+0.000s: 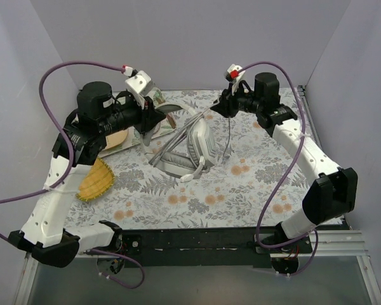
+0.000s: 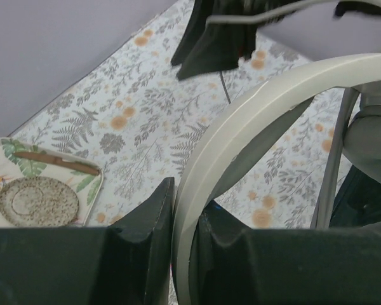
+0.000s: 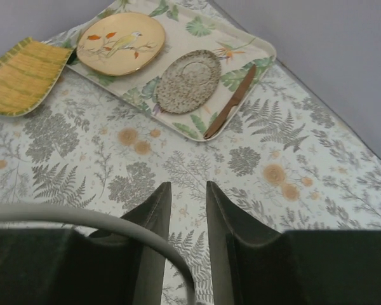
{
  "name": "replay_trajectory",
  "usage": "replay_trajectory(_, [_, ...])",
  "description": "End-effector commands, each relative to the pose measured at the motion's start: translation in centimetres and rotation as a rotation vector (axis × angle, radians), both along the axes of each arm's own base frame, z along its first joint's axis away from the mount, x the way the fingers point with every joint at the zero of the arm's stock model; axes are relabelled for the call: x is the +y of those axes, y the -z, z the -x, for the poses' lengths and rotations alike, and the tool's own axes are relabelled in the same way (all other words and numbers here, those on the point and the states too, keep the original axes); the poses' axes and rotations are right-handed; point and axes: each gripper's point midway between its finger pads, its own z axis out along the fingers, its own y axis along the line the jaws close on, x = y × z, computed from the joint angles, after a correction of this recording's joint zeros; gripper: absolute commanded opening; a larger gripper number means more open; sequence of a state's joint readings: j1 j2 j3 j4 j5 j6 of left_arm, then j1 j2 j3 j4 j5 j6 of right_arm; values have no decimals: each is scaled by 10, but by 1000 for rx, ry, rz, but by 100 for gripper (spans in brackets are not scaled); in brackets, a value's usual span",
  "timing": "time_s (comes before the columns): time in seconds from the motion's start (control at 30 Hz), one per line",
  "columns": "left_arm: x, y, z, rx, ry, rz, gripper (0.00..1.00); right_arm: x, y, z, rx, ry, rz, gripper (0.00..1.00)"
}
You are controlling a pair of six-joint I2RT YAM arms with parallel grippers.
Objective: Wrap the headphones
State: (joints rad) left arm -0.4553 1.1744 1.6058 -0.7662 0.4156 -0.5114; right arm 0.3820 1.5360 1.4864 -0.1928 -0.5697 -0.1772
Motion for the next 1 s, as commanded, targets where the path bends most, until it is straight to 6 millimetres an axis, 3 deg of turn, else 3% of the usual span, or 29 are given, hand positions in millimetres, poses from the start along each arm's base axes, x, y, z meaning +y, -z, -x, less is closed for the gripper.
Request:
replay_trajectory(0.0, [-10, -66, 23, 11, 40, 195, 0, 35, -32, 31, -84, -211, -254, 39])
replay_trajectory(0.1, [-10, -94, 24, -27, 27, 255, 0, 64, -12, 54, -65, -290, -306, 43])
replay_trajectory(0.23, [-1, -120, 11, -81, -59, 297, 0, 95, 23, 66, -15, -324, -298, 50])
replay_trajectory(0.27, [5, -127, 5, -103, -109, 307, 0, 97, 36, 66, 12, -308, -290, 51])
replay_trajectory(0.3, [8, -129, 1, -110, -131, 314, 0, 101, 37, 68, 15, -313, -309, 51])
replay_trajectory(0.37, [14, -138, -5, -138, -179, 330, 0, 102, 64, 70, 76, -307, -307, 52])
replay_trajectory(0.5, [18, -155, -4, -168, -201, 366, 0, 106, 98, 66, 139, -284, -295, 53])
replay_trajectory(0.7, [25, -168, -14, -208, -253, 383, 0, 106, 119, 71, 201, -272, -325, 53])
replay_trajectory(0.97, [28, -167, -31, -215, -313, 380, 0, 108, 121, 90, 205, -303, -352, 54])
